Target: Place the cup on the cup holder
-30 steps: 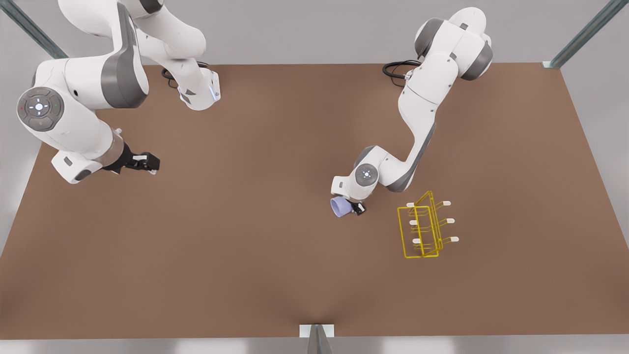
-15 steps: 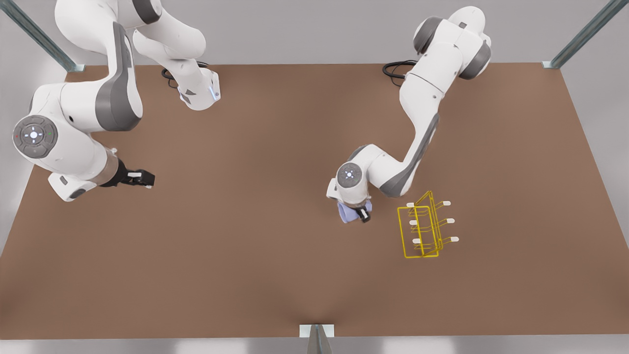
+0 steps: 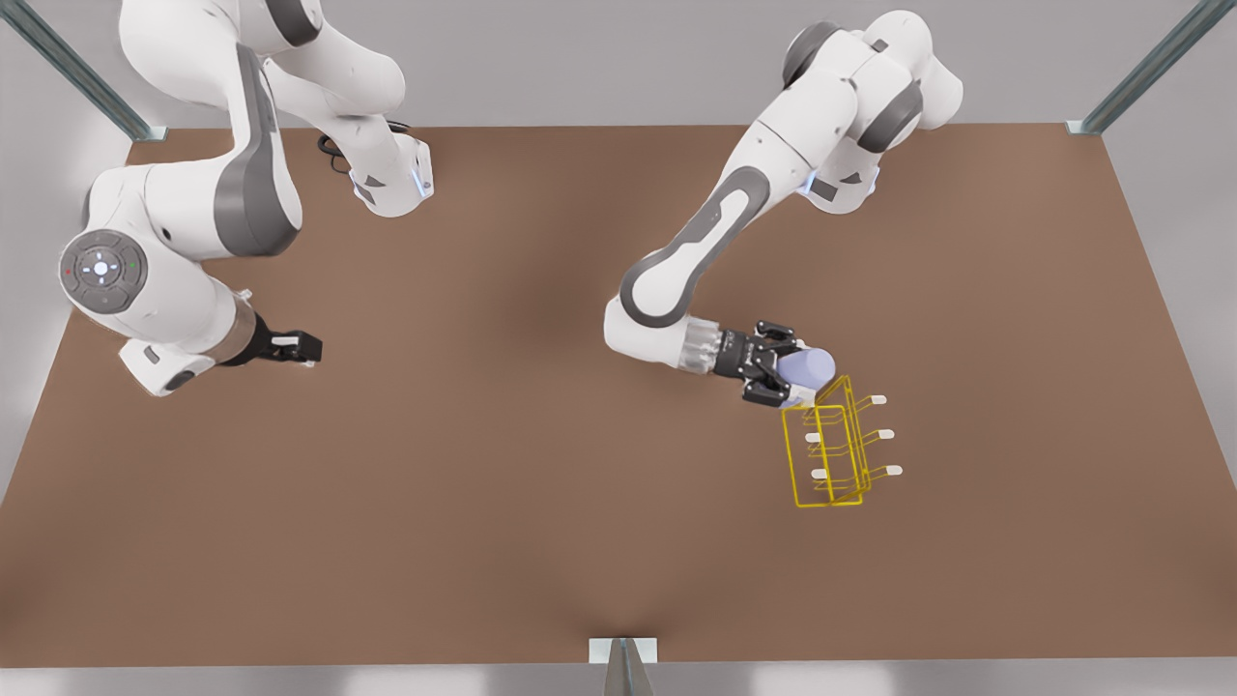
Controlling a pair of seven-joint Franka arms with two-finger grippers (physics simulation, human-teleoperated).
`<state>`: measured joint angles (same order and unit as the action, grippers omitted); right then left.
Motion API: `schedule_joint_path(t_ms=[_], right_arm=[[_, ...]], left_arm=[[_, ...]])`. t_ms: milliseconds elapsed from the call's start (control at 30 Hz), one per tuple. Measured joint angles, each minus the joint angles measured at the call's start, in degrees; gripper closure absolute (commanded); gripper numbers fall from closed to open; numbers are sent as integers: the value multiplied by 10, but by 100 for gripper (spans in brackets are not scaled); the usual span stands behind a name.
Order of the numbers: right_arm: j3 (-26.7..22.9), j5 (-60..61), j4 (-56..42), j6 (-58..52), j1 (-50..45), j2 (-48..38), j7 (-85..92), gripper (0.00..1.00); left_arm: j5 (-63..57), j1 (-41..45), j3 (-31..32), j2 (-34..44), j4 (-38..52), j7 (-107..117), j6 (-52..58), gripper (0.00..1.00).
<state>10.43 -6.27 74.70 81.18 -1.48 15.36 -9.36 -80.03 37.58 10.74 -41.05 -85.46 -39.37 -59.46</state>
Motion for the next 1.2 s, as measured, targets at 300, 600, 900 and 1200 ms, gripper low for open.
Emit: schedule_joint_path(t_ms=[300, 600, 900, 1200], right_arm=[[1, -2, -3, -45, -56, -2, -1, 0], [0, -4, -6, -60, -54, -2, -1, 0], [0, -3, -6, -73, -53, -2, -2, 0], [-2, -15, -19, -45, -35, 8, -2, 0]], left_arm=[[-34, -7, -2, -49, -17, -38, 77, 24], [-64, -18, -15, -83, 7, -45, 58, 24], [-70, -29, -17, -105, 8, -24, 39, 24], [-70, -31, -17, -124, 18, 4, 28, 24]])
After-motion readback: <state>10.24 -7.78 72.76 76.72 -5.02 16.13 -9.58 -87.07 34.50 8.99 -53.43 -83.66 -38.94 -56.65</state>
